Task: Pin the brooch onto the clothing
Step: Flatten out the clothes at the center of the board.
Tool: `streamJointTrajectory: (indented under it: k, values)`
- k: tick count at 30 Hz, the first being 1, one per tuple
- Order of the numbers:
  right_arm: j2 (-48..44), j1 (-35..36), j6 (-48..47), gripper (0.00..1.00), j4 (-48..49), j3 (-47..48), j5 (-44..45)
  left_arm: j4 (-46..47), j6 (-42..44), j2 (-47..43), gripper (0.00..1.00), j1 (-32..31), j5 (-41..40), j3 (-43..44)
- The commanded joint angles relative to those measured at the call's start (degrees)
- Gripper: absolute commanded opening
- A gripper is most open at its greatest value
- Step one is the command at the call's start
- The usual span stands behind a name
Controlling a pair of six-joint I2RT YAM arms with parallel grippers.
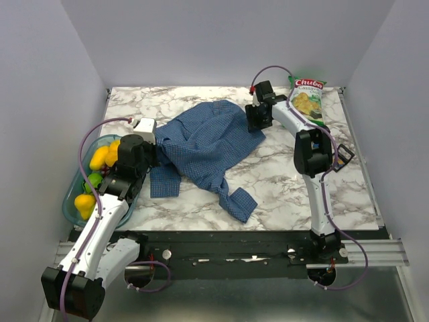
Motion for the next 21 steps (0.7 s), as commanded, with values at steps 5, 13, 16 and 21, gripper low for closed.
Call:
streamJointTrajectory:
  k: [5, 13, 16, 21]
  values:
    - [-0.4, 0.1, -0.4, 0.01, -3.3, -1.3, -0.4, 1.8, 0.7, -0.4, 0.00, 0.0, 0.1, -0.3]
    - [-22.5, 0.4, 8.2, 0.01, 7.0, -33.0, -4.9, 6.5, 0.8, 7.0, 0.00, 0.2, 3.3, 5.3]
    - [-33.4, 2.1, 11.4, 0.01, 9.7, -46.3, -5.0, 8.1, 0.8, 11.5, 0.00, 0.3, 4.6, 10.2]
    - [-47.9, 10.6, 17.2, 0.01, 10.5, -62.5, -1.4, 9.2, 0.8, 23.3, 0.00, 0.3, 7.8, 22.4]
